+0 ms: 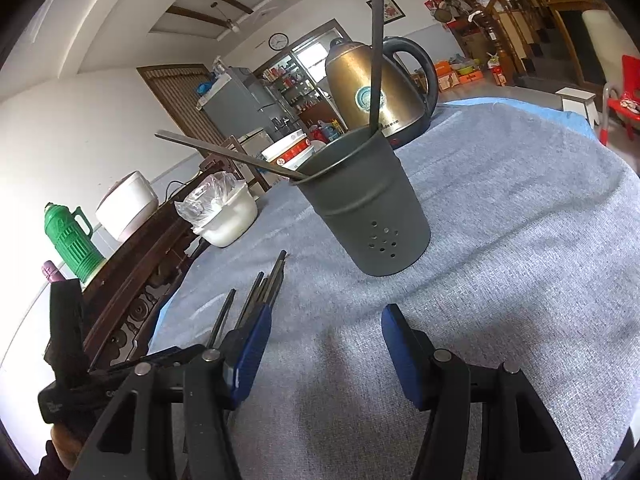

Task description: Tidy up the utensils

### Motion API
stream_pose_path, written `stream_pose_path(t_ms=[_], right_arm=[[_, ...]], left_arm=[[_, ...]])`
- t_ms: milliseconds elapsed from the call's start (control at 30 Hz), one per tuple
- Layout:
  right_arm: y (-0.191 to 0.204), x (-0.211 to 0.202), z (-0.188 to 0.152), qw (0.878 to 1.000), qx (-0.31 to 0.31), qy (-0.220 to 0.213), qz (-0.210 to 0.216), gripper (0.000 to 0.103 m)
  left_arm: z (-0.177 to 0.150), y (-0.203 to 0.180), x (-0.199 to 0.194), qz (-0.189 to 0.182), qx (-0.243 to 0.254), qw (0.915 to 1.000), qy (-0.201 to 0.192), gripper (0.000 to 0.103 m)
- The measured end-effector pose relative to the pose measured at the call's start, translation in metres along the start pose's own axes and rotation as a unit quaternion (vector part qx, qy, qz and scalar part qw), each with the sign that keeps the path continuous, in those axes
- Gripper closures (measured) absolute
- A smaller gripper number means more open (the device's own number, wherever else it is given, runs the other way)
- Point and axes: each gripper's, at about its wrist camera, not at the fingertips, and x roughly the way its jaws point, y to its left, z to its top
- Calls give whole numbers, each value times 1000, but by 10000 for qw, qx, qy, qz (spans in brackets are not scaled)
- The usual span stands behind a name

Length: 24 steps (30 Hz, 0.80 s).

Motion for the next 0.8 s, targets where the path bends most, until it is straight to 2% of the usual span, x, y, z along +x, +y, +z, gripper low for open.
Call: stream_pose_path(t_ms=[67,133,300,400,567,633,800], right_arm=[[0,0,0,10000,-2,13,-9,42],[1,0,0,10000,-27,19,-20,42],[1,1,0,10000,-43,16,-21,42],[0,0,0,10000,-22,16,-25,42],[2,1,0,10000,-62,22,-61,42],[3,1,-1,9999,-72,25,-74,42],[3,1,0,9999,-88,32,-83,42]], left_arm=[[-3,1,7,86,13,9999,121,36],[-5,10,9,21,-148,9997,172,35],[-12,29,5,273,-269,9989,264,35],[-10,35,2,217,-476,9982,277,35],[-4,4,-4,38,-74,9999,64,35],[-6,-5,2,103,79,9999,94,35],[-9,12,4,137,-140,9997,176,32]])
